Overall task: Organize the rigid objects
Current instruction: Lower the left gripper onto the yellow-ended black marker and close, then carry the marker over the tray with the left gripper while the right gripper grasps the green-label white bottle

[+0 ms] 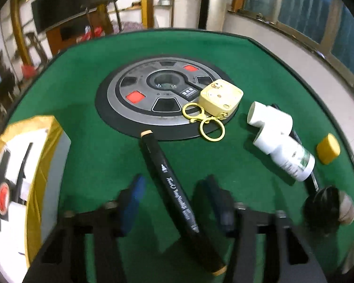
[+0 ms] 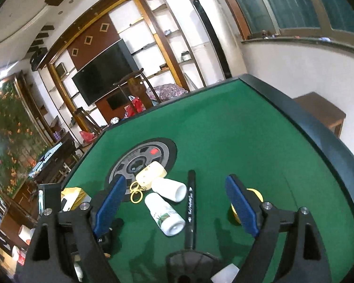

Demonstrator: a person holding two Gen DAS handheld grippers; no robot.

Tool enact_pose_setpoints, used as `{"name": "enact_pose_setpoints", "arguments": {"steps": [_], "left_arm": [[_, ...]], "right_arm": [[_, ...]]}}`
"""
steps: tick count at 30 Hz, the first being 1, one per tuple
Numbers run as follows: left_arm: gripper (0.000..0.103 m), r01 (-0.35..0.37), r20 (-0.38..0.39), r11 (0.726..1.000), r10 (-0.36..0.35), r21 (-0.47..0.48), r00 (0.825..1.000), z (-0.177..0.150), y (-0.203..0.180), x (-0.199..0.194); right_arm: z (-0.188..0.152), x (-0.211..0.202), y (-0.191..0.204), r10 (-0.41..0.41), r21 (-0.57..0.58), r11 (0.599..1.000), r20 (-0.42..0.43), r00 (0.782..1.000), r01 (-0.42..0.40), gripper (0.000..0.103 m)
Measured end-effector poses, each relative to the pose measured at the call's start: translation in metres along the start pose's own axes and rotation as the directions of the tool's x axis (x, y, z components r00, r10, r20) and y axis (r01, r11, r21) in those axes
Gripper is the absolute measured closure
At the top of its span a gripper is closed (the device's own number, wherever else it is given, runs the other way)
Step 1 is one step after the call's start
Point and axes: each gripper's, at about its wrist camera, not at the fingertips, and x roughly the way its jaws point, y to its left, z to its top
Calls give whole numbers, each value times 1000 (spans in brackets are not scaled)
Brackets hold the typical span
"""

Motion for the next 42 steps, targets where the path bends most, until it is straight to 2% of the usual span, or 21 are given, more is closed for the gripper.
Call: {"name": "enact_pose_setpoints", "arguments": {"steps": [3, 4, 8, 10, 14, 16, 18, 20, 23, 26, 29, 34, 38, 42], "left_arm": [[87, 55, -12, 998, -55, -33, 998, -1, 13, -4], [88, 73, -16, 996, -74, -51, 997, -1, 18, -7], [89, 121, -3, 988, -122, -91, 993, -7, 32, -19], [89, 154, 0, 982, -155, -109, 988, -10, 35, -26], [89, 227, 36, 964, -225, -134, 974, -17, 42, -47], [89, 264, 62, 954, -258, -143, 964, -21, 47, -63], [89, 303, 87, 939, -292, -164, 952, -25, 58, -76], [89, 344, 112, 920, -327, -190, 938, -30, 71, -89], [89, 399, 159, 892, -371, -214, 915, -37, 91, -109], [88, 414, 193, 878, -374, -240, 907, -44, 113, -123], [88, 404, 213, 873, -355, -272, 910, -51, 138, -135], [88, 300, 221, 895, -236, -330, 946, -68, 189, -148], [88, 202, 162, 894, -148, -401, 976, -85, 228, -143], [88, 133, 91, 891, -104, -434, 990, -98, 247, -130]], "right_arm": [[-1, 2, -7, -4, 19, 1000, -13, 1000, 4, 17], [-1, 5, -8, -7, 25, 1000, -26, 1000, 7, 17], [-3, 13, -1, -10, 6, 1000, -82, 997, 11, 17], [-4, 24, 11, -19, -37, 999, -144, 989, 14, 17], [-12, 54, 44, -82, -191, 981, -289, 954, 27, 18], [-21, 71, 62, -142, -301, 953, -319, 937, 42, 18], [-28, 83, 71, -182, -361, 931, -337, 924, 52, 18], [-35, 99, 78, -227, -410, 910, -368, 902, 61, 23], [-44, 114, 80, -281, -455, 887, -391, 877, 81, 50], [-52, 124, 78, -322, -479, 871, -383, 866, 112, 60], [-50, 120, 74, -294, -436, 894, -403, 867, 101, 61], [-44, 105, 64, -181, -288, 956, -453, 873, 49, 66], [-37, 93, 67, -70, -175, 985, -473, 878, -16, 68], [-36, 89, 85, 10, -113, 991, -496, 868, -76, 69]]}}
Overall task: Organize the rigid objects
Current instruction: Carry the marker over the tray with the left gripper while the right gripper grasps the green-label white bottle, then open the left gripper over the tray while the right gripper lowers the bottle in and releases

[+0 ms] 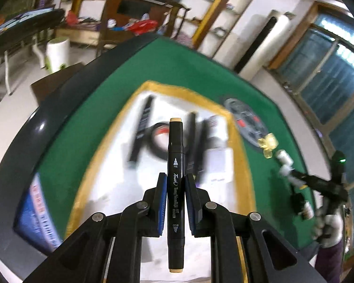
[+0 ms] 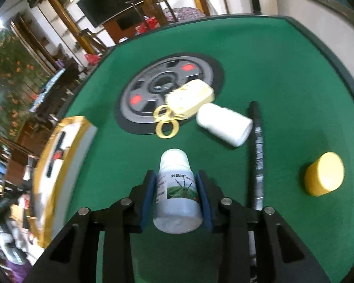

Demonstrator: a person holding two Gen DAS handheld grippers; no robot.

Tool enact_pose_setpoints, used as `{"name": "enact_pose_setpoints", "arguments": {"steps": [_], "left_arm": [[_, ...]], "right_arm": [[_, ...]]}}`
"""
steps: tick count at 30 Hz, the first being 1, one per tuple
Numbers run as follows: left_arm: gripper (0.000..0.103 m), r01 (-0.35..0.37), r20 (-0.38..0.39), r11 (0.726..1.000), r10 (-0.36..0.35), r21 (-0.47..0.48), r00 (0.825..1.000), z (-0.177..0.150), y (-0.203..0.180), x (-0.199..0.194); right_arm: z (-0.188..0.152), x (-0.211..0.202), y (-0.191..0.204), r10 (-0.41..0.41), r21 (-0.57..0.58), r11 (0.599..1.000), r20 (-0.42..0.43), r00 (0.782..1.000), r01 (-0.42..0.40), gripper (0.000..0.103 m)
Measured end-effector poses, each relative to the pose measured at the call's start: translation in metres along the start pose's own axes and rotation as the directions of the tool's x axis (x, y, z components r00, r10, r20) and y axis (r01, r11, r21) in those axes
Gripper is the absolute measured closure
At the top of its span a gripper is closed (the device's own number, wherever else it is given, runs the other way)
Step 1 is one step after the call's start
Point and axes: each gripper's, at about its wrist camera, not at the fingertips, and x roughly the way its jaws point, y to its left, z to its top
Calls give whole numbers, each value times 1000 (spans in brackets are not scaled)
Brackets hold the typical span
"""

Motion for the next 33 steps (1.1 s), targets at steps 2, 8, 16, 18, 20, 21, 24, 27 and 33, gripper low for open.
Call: {"name": "enact_pose_setpoints", "arguments": {"steps": [2, 8, 16, 18, 20, 21, 24, 27, 33], "left_arm": [[88, -24, -26, 1000, 24, -9, 999, -3, 8, 8], [88, -86, -98, 996, 89, 29, 991, 4, 6, 32], [78, -106, -136, 994, 109, 27, 985, 19, 9, 53], [66, -74, -129, 997, 76, 22, 989, 18, 8, 49], [60, -56, -108, 998, 58, 22, 992, 12, 6, 40], [57, -51, -99, 998, 54, 24, 994, 11, 7, 35], [50, -46, -61, 999, 48, 29, 997, 2, 6, 17], [45, -37, -16, 999, 38, 24, 999, -5, 12, -4], [44, 6, 17, 999, -5, -33, 1000, -18, 29, -24]], "right_arm": [[1, 0, 10, 36, 5, 999, -6, 999, -36, 69], [-2, 3, 55, 151, 1, 989, -22, 988, -151, 69], [3, 16, 114, 240, -36, 970, -63, 969, -242, 69], [5, 20, 127, 253, -48, 965, -74, 965, -257, 69], [9, 27, 146, 271, -58, 959, -91, 958, -277, 69], [11, 31, 155, 278, -64, 956, -101, 955, -286, 69], [19, 45, 177, 283, -81, 952, -123, 951, -294, 69], [29, 68, 206, 273, -105, 951, -160, 948, -292, 69], [51, 117, 256, 193, -194, 953, -199, 961, -232, 69]]}}
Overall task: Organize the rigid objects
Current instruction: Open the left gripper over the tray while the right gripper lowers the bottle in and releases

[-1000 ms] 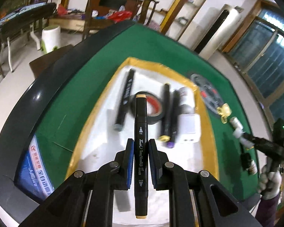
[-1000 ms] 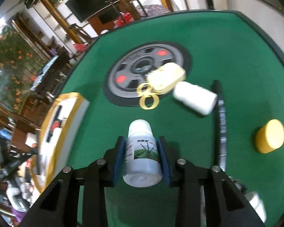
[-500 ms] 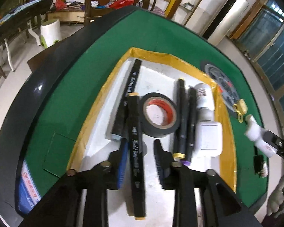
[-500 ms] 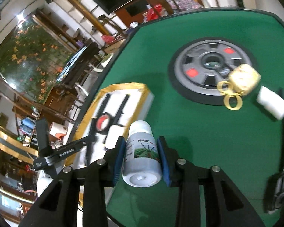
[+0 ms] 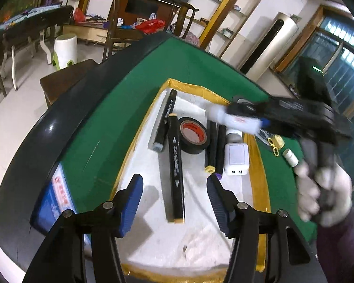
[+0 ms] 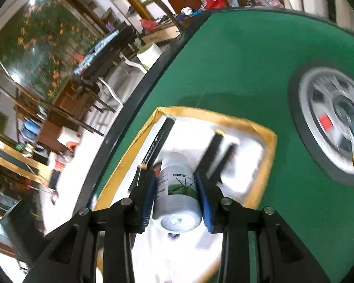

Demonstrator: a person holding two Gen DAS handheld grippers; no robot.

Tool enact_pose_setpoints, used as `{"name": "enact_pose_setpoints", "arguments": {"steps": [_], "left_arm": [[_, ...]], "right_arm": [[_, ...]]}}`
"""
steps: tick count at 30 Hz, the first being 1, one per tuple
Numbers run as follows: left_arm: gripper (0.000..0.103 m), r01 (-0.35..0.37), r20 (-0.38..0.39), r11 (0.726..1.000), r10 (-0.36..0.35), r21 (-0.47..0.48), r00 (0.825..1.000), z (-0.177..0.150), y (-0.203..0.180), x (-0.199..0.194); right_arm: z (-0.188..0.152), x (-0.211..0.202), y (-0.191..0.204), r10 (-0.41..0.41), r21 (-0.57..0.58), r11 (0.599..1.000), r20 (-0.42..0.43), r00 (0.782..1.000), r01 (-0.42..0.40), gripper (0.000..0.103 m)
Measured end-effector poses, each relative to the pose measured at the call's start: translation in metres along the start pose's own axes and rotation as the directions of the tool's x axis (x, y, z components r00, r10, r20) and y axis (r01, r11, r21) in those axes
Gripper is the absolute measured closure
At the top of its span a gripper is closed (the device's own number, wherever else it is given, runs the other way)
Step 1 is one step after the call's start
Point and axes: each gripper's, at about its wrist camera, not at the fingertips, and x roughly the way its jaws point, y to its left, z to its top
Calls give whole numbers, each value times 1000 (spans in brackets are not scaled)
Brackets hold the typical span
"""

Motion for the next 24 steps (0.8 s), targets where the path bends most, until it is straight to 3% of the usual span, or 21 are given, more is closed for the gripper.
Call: {"name": "enact_pose_setpoints", "arguments": {"steps": [10, 12, 13, 14, 20, 24], "left_arm": [[44, 46, 7, 998, -46, -44, 999, -3, 16, -6], [39, 56, 7, 997, -56, -51, 998, -3, 16, -6], [38, 62, 7, 997, -62, -54, 998, -3, 16, -6], [36, 62, 7, 996, -62, -57, 998, -2, 15, -6], [36, 67, -4, 995, -68, -72, 998, -4, 12, -4], [36, 59, -1, 996, -59, -66, 998, -5, 4, -5]], "right_arm": [[32, 56, 16, -59, -56, 997, -52, 997, 56, 69], [32, 58, 13, -60, -45, 997, -46, 997, 57, 63], [33, 56, 10, -66, -35, 997, -35, 997, 65, 53], [32, 52, 7, -72, -20, 997, -15, 997, 72, 49], [20, 12, -2, -103, -38, 994, 75, 992, 106, 46], [-3, -22, -10, -135, -58, 988, 143, 981, 144, 36]]}}
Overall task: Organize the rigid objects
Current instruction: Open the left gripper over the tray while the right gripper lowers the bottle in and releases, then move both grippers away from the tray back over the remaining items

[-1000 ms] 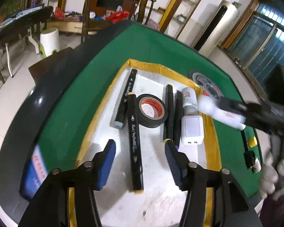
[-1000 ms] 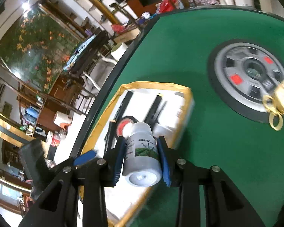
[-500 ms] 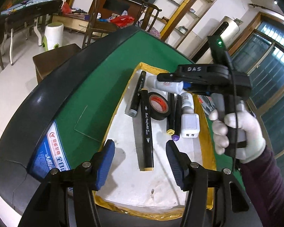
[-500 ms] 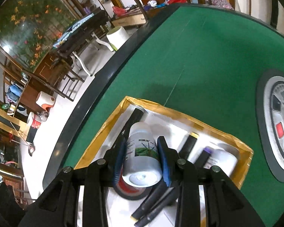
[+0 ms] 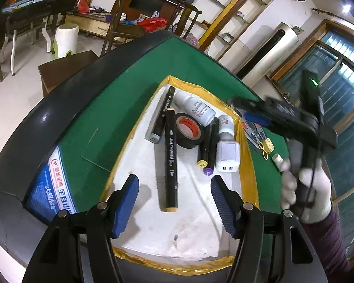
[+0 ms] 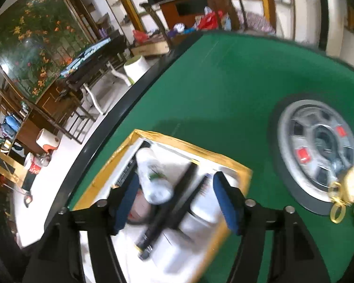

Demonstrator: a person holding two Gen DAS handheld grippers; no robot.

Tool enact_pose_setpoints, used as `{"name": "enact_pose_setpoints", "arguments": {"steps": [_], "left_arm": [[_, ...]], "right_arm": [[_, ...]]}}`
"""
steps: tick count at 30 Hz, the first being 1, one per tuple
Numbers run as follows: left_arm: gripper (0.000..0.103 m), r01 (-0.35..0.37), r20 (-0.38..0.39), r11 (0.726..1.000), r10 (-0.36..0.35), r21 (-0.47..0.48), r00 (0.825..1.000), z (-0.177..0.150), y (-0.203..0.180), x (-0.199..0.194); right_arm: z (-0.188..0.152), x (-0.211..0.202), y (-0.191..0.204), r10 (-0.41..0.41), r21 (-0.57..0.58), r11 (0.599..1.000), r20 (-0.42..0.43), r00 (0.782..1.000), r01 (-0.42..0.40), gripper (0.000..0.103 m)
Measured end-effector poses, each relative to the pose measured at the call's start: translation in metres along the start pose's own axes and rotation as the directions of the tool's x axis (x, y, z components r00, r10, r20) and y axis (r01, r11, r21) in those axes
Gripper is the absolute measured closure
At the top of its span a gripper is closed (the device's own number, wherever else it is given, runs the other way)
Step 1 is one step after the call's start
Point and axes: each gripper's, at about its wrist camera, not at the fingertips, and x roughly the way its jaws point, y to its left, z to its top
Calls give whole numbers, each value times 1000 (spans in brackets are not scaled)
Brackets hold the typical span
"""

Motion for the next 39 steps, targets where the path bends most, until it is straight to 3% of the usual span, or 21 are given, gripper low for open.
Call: {"name": "enact_pose_setpoints", "arguments": {"steps": [6, 10, 16, 24, 28, 39], "left_arm": [[36, -12, 7, 998, 11, 65, 1000, -7, -31, 0], [36, -9, -7, 994, 10, 109, 1000, -14, -56, 3], [35, 14, -52, 990, -7, 142, 999, -26, -90, 13], [35, 14, -84, 966, 8, 256, 996, -48, -149, 23], [35, 28, -111, 948, 8, 316, 994, -60, -177, 30], [35, 38, -184, 917, 39, 396, 982, -79, -222, 61]], "right_arm": [[-38, -48, -27, -77, 13, 997, 99, 992, 76, 28], [-64, -77, -44, -163, 31, 987, 180, 970, 160, 23], [-100, -115, -71, -327, 48, 944, 270, 906, 326, 17], [-132, -158, -111, -445, 118, 894, 352, 824, 432, 10], [-145, -175, -125, -496, 142, 866, 367, 787, 480, 10], [-168, -202, -171, -565, 217, 825, 345, 750, 522, 10]]}}
